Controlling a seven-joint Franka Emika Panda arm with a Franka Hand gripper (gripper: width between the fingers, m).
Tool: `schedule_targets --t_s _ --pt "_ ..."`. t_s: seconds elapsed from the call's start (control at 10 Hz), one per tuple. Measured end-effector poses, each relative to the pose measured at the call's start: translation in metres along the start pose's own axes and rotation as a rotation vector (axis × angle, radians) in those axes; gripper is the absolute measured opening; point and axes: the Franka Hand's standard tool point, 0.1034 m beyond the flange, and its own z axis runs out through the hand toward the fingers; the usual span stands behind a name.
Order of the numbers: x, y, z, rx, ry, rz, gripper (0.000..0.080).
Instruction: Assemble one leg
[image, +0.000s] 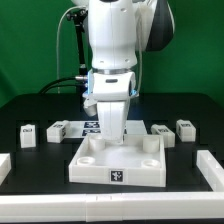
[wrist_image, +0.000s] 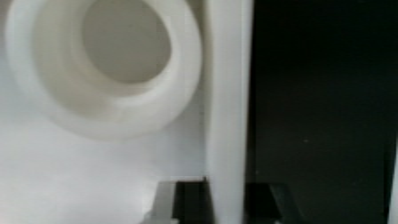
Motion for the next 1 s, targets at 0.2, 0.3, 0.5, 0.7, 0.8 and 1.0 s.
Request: schedule_targets --t_s 0.2,0.3,0.5,0.7,0.8,1.0 --pt "0.007 0.017 0.000 -0.019 0.001 -0.030 0.0064" --pt "0.011 0.024 -0.001 -0.027 0.004 -0.041 0.0064" --pt "0.021 0.038 -0.001 -0.051 0.005 -0.090 0.0063" --pt "0.039 0.042 -0.001 -0.113 0.005 -0.177 0.0063" --pt "0.039 0.041 -0.001 -0.114 0.004 -0.180 0.0063" --pt "0.037 0.041 -0.001 -0.115 0.004 -0.175 0.0063"
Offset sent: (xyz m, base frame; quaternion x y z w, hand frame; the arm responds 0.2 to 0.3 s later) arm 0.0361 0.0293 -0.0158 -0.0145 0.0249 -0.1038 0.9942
